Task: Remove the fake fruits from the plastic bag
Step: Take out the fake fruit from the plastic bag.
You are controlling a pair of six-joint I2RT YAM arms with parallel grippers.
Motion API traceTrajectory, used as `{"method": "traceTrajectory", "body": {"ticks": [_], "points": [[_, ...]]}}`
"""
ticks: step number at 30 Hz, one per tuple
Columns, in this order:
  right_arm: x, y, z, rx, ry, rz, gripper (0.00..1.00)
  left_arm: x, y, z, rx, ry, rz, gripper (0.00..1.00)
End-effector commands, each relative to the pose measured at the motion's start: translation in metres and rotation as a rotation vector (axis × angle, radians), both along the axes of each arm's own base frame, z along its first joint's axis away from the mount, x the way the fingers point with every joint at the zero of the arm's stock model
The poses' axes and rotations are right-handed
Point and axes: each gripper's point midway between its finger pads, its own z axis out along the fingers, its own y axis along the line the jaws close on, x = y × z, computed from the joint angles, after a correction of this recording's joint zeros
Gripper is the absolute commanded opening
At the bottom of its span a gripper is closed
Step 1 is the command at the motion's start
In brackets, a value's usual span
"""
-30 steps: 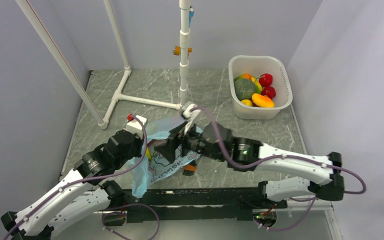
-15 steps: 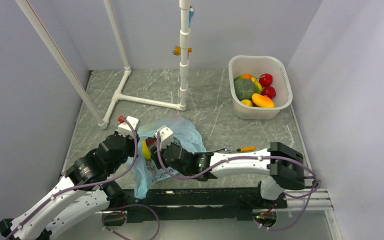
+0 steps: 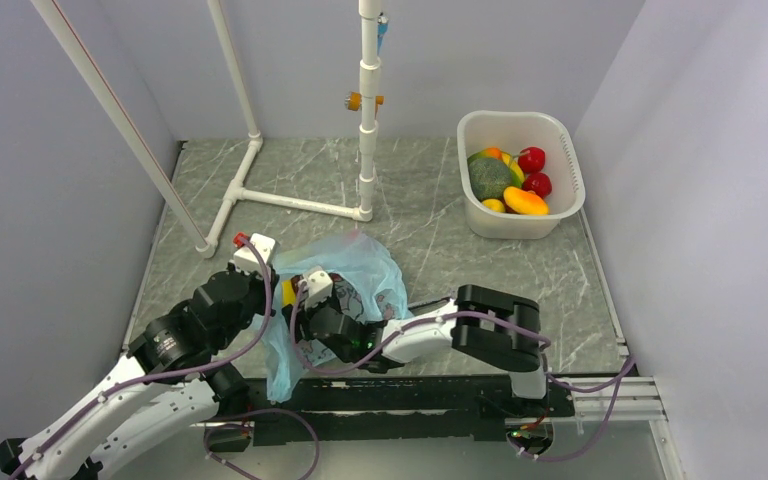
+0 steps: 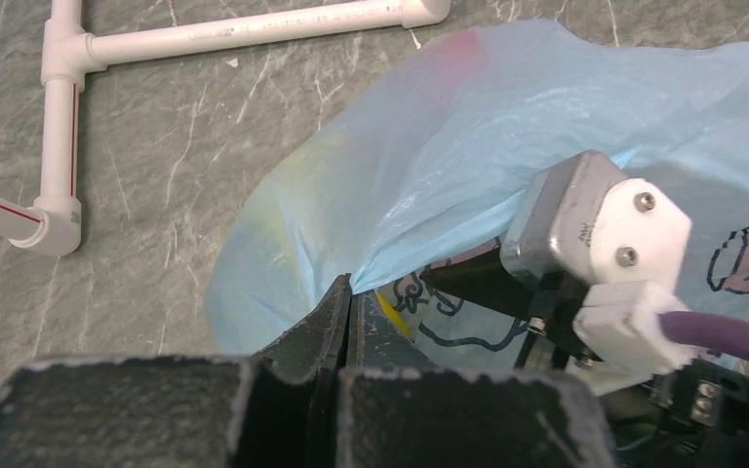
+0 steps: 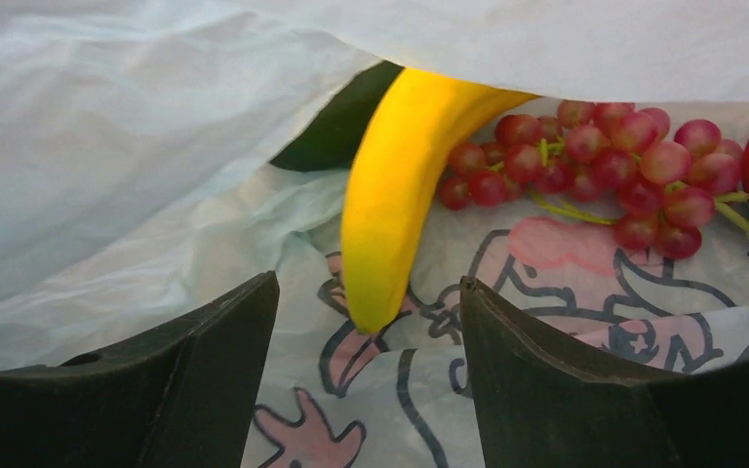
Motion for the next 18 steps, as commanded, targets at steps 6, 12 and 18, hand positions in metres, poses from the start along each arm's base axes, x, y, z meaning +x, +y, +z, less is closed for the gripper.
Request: {"method": "traceTrajectory", "body": {"ticks": [6, 12, 18], "points": [[0.029, 0.016, 0.022, 0.150, -0.055, -0.111, 0.76, 0.004, 0.000, 0.019, -0.027, -0.060, 0.003, 0.00], [0.030, 0.038, 0.024, 0.164, -0.093, -0.037, 0.90, 0.005, -0.003, 0.017, -0.017, -0.053, -0.009, 0.00], [0.041, 0.048, 0.008, 0.163, -0.062, -0.044, 0.85, 0.005, -0.004, 0.015, -0.009, -0.040, -0.006, 0.00]]}}
